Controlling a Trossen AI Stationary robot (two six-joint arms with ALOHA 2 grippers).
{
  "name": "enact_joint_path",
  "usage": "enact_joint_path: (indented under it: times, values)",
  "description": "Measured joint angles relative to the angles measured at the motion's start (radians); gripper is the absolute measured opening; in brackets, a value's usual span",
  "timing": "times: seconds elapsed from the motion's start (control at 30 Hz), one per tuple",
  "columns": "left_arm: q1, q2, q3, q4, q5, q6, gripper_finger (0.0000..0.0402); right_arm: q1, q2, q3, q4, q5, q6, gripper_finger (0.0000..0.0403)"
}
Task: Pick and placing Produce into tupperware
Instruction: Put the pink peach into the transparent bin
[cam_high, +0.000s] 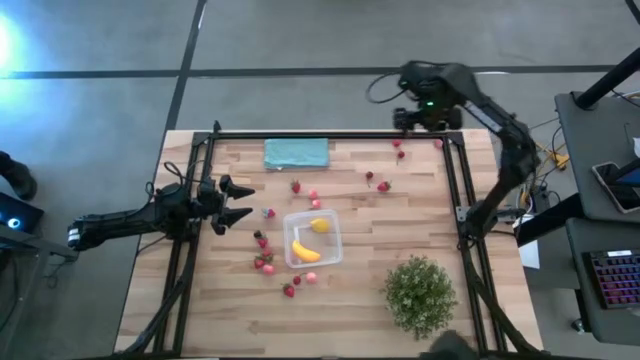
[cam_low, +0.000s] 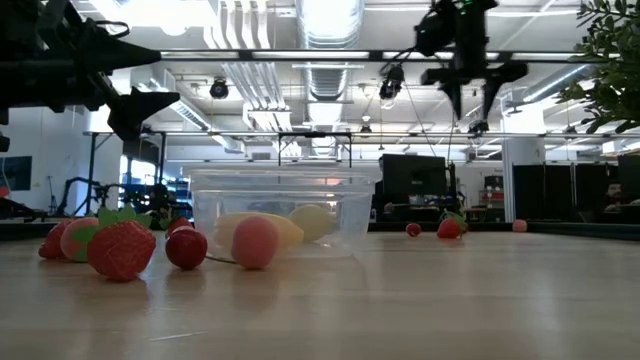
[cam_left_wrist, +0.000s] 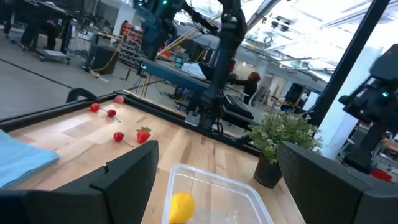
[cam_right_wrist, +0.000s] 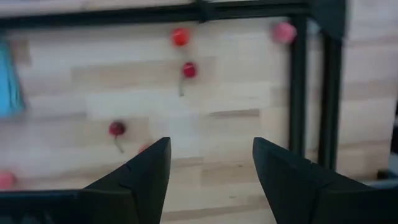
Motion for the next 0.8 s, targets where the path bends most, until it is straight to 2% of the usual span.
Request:
enact_joint_path:
  times: [0.17,0.37,0.57,0.7,0.8]
  values:
    - [0.000,-0.001,0.000,0.000,0.000,0.000,0.0314,-0.128,-0.135,-0.126,-0.001,-0.025,0.045,0.0219]
    - [0.000,0.000,0.000,0.000,0.000,0.000,0.0314,-0.243,-0.303,-0.350,0.028,-0.025,0.147,0.0219]
    - [0.000,0.000,0.000,0.000,0.000,0.000,0.0314,-0.259,-0.383,-0.589,0.294,-0.104,0.235,0.0219]
    - [0.000,0.000,0.000,-0.001,0.000,0.000,0.0314,-0.279,-0.380,-0.713,0.473,-0.105,0.315,0.0219]
    - [0.000,-0.001,0.000,-0.001,0.000,0.000,0.0314,-0.321,-0.366,-0.777,0.516,-0.069,0.398,0.0219]
